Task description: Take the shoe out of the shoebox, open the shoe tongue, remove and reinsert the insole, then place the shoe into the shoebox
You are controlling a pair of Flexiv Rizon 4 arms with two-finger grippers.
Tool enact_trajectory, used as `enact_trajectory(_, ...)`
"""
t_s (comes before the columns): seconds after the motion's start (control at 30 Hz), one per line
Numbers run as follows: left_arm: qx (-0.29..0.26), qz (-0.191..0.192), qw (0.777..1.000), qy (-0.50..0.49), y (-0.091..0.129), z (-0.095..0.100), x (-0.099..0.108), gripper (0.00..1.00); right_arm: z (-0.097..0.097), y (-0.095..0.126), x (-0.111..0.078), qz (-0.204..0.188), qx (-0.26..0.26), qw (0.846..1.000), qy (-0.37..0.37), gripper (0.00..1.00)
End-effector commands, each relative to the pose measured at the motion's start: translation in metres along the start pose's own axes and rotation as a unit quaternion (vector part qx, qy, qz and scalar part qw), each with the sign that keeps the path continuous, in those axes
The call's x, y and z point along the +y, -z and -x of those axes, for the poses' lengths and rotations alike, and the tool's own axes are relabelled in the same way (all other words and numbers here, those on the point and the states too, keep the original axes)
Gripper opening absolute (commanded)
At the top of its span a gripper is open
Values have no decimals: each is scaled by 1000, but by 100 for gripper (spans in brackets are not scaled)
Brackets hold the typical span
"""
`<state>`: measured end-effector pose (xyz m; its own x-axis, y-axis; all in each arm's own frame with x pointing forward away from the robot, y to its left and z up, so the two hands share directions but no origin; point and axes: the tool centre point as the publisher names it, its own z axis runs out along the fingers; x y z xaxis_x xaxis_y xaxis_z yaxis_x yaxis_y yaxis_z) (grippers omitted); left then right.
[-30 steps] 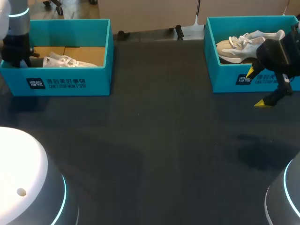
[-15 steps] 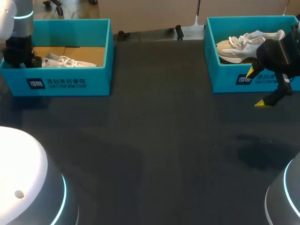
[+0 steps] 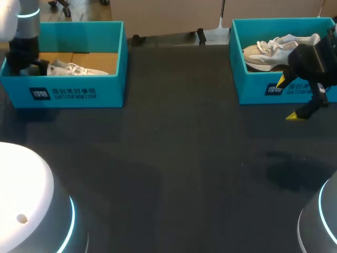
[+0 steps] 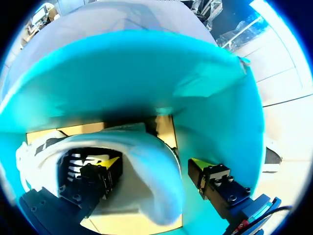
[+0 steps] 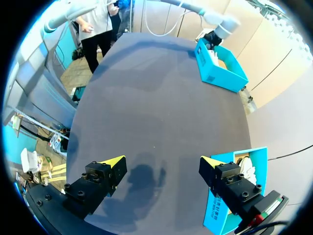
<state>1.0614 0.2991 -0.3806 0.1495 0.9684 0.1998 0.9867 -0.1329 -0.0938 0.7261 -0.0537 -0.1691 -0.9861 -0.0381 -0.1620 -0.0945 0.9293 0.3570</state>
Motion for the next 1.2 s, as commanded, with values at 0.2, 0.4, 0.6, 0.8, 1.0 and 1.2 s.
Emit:
enact_trajectory(0.2, -8, 12, 1000, -9, 32, -9, -9, 90, 2, -2, 1, -2, 2, 1000, 0, 100)
enact_trajectory(0.4, -8, 13, 1000, -8, 38, -11, -9, 91, 2, -2, 1, -2, 2, 1000, 0, 100)
enact_trajectory(0.6, -14, 21, 1000, 0, 55, -19, -11, 90, 2, -2, 1, -2, 2, 1000, 0, 100)
enact_trajectory(0.8, -22, 32, 999, -6, 82, -22, -11, 95, 2, -2, 1, -2, 2, 1000, 0, 100)
enact_trajectory(1.0, -26, 32, 999, -8, 97, -19, -8, 97, 2, -2, 1, -2, 2, 1000, 0, 100)
enact_trajectory(1.2, -39, 24, 999, 16, 119, -19, -6, 97, 2, -2, 1, -2, 2, 1000, 0, 100)
